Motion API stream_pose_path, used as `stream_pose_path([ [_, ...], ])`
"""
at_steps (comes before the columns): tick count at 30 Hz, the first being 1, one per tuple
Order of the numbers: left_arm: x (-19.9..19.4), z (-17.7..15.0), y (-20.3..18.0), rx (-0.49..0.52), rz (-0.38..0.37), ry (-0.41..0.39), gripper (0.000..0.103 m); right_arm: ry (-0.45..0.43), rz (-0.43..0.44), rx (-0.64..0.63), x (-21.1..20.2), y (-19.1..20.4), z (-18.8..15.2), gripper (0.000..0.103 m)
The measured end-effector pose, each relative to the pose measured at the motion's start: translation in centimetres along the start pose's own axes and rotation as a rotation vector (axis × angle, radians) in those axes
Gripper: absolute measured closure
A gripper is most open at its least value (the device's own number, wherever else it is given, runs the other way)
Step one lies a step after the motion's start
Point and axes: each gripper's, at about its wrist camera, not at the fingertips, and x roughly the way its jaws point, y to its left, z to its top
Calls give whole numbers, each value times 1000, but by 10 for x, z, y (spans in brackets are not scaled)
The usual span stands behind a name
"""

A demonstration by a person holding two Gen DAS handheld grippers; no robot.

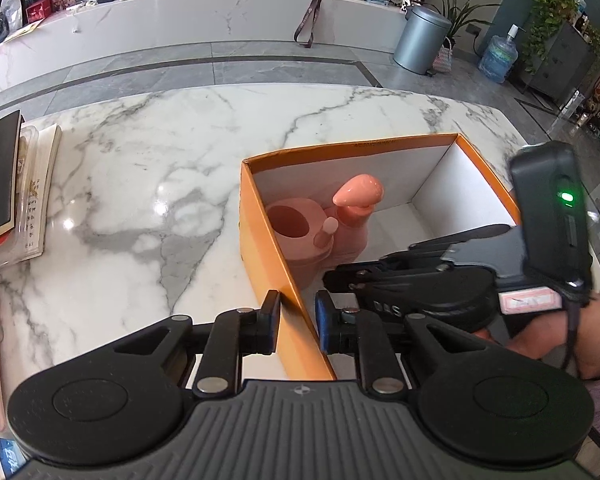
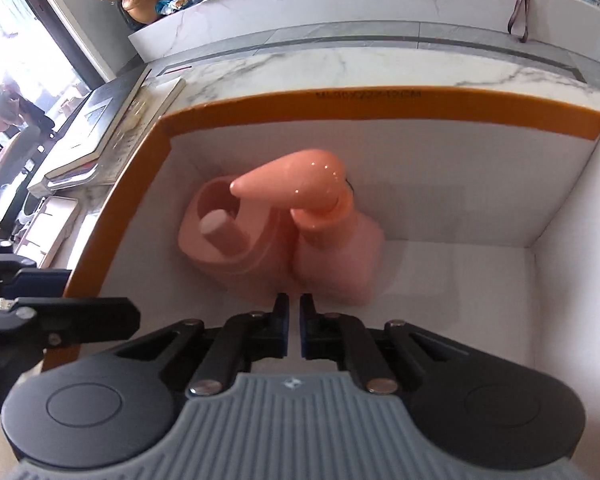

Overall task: Organize rigid objects
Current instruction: 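Open both tools to release the pink items and lift away, then move both tools back to the table items and grasp the clear cube box with right tool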

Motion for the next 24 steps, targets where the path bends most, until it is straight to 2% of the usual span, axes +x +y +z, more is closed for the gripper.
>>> stream_pose_path([
  [3, 0, 0, 1, 3, 1, -2, 82, 2, -62, -58, -11, 2, -1, 91],
  [4, 0, 0, 0, 3, 1, -2, 82, -6, -96, -87, -14, 3, 0, 86],
  [5, 0, 0, 0, 5, 3, -1, 82, -22, -124, -120, -17, 3, -1, 75],
  [6, 0, 0, -1, 7, 5, -1, 82, -44, -148, -151, -20, 4, -1, 72],
  [8, 0, 1, -2, 14, 11, 2, 82, -65, -163, -190, -21, 1, 0, 71],
  [10, 0, 1, -3, 15, 14, 3, 82, -77, -129, -205, -21, -1, 3, 73],
  [14, 0, 1, -5, 15, 20, 5, 82, -87, -137, -256, -17, 2, 4, 73],
  [19, -3, 0, -6, 3, 26, -5, 83, -80, -127, -239, -17, 1, 10, 73],
  [24, -25, -1, -13, -7, 73, -82, 83, -138, -101, -222, -58, 5, -2, 70],
])
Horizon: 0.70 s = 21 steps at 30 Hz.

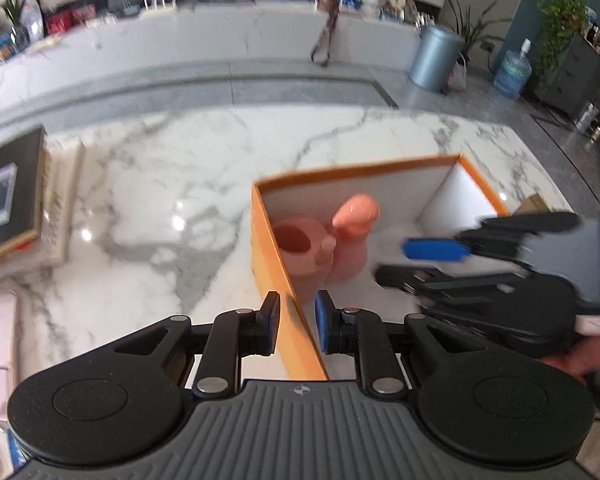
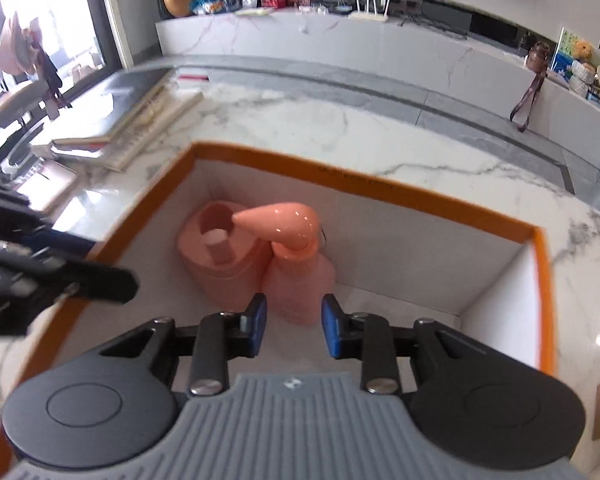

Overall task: Organize rigid objects
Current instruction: 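Move both tools back to the table items and grasp the clear cube box with right tool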

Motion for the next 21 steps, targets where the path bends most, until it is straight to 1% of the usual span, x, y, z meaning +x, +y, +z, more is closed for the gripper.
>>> stream_pose_path([
  [2, -14, 1, -8, 11, 17, -46, 83, -45, 7, 29, -23, -1, -5, 63],
  [4, -27, 2, -21, 32, 19, -88, 83, -96, 12, 58, -49, -6, -14, 62],
  [8, -48, 2, -58, 80, -15, -137, 82, -168, 3, 137, -97, -28, -36, 59],
  [11, -56, -2, -91, 125, -51, -160, 81, -184, -33, 209, -130, -57, -59, 55],
  [13, -56, -5, -113, 155, -83, -157, 81, -175, -72, 247, -150, -79, -75, 54],
  [16, -47, -11, -149, 196, -150, -109, 81, -139, -135, 314, -175, -115, -104, 54],
  [19, -34, -19, -186, 279, -201, -69, 81, -81, -163, 390, -186, -143, -133, 54],
  [21, -24, -23, -212, 358, -235, -30, 81, -36, -171, 429, -189, -155, -151, 54],
])
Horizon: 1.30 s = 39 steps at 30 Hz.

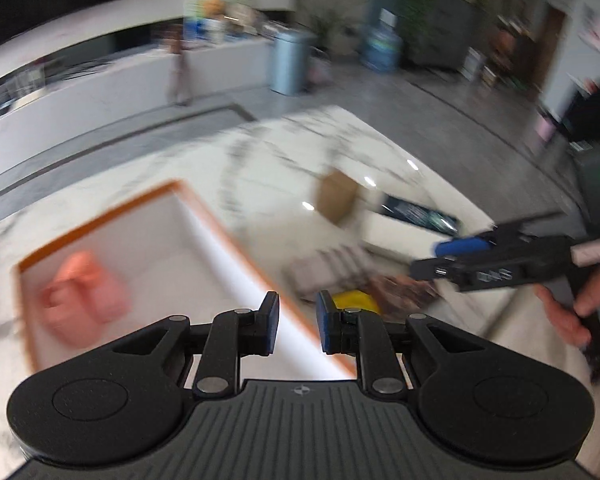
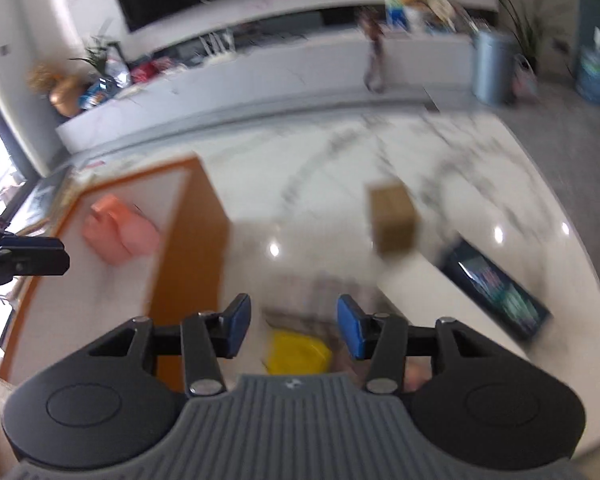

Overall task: Organize rigid objects
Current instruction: 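Move both tools back to the table items and grasp the clear cube box with right tool, then lift the clear cube box with right tool while left tool grasps the cardboard box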

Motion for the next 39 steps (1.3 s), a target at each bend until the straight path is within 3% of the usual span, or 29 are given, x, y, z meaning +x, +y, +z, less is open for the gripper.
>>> stream_pose_path([
  [4, 30, 3, -37, 98, -43, 88, 79, 68, 9, 78, 8, -22, -19, 55],
  [9, 63, 9, -59, 114, -53, 160, 75, 111, -9, 104, 19, -32, -26, 57],
  [13, 79, 13, -69, 120, -46, 211, 73, 212, -33, 99, 26, -37, -40, 37],
  [21, 91, 13, -85, 137, -29, 254, 72, 293, -18, 67, 40, -34, -50, 39],
  [25, 92, 13, -90, 152, -22, 258, 70, 313, -48, 21, 45, -27, -50, 51],
  [29, 91, 14, -95, 180, -13, 262, 70, 285, -40, 26, 34, -28, -52, 52],
  [36, 95, 27, -88, 193, -8, 224, 61, 144, 10, 132, 7, -47, -43, 52],
  [39, 104, 39, -82, 157, -2, 186, 56, 56, -25, 159, 4, -55, -29, 52],
])
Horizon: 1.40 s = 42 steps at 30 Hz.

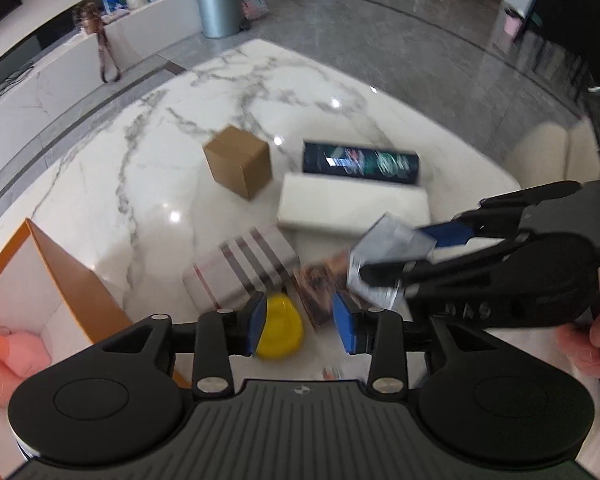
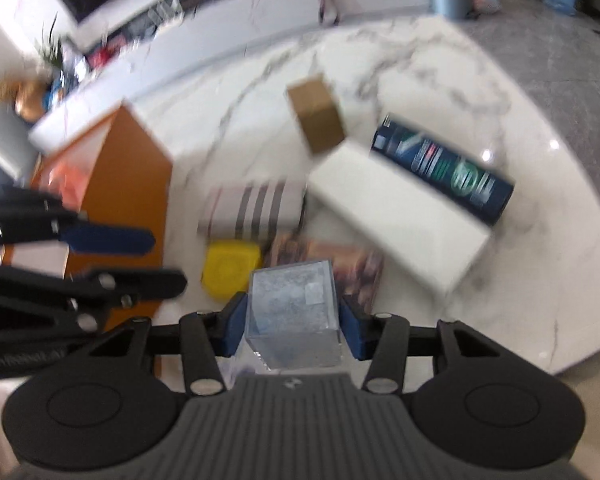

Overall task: Organize rigid objects
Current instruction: 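Lift the clear cube box with right tool while left tool grasps the cardboard box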

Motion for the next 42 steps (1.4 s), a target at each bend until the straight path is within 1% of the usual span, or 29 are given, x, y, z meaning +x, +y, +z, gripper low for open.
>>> stream_pose_path([
  [1, 2, 5, 3, -19, -2, -14, 54, -32, -15, 7, -1, -2, 7, 53],
  [2, 4, 9, 6, -41, -4, -31, 49, -59, -21, 20, -1, -5, 14, 52],
  [3, 6, 14, 10, -64, -7, -49, 38, -86, -24, 41, 0, -10, 23, 53],
  [6, 16, 29, 21, -124, -12, -84, 24, -152, -51, 107, 9, -23, 49, 52],
  [8, 25, 39, 30, -179, -4, -88, 22, -194, -62, 143, 17, -31, 64, 52],
  [10, 37, 49, 41, -258, -11, -88, 20, -238, -83, 157, 23, -36, 76, 52],
  [14, 60, 70, 58, -404, -12, -97, 15, -320, -131, 170, 33, -48, 86, 52],
  [17, 80, 86, 65, -471, 10, -77, 15, -333, -121, 201, 40, -62, 87, 52],
  [20, 97, 95, 73, -550, 33, -55, 15, -346, -127, 212, 45, -68, 85, 52],
  [23, 112, 99, 80, -629, 32, -20, 15, -360, -110, 190, 54, -66, 82, 52],
  [26, 124, 102, 83, -667, 52, 10, 15, -346, -90, 150, 64, -63, 80, 52],
  [29, 131, 106, 82, -660, 57, 25, 16, -352, -87, 133, 70, -64, 79, 53],
  [31, 135, 109, 81, -653, 65, 36, 20, -359, -91, 122, 72, -65, 79, 53],
  [32, 137, 111, 80, -648, 66, 45, 25, -363, -89, 118, 73, -66, 78, 53],
  [34, 141, 113, 78, -635, 70, 67, 30, -366, -81, 118, 74, -68, 78, 53],
  [35, 143, 114, 76, -624, 74, 76, 35, -367, -76, 119, 74, -68, 78, 53],
  [36, 144, 115, 75, -607, 86, 82, 39, -367, -74, 120, 75, -69, 77, 53],
  [39, 142, 115, 72, -575, 93, 84, 45, -374, -70, 115, 75, -70, 76, 53],
  [42, 132, 111, 69, -542, 97, 81, 48, -380, -65, 108, 74, -70, 74, 53],
])
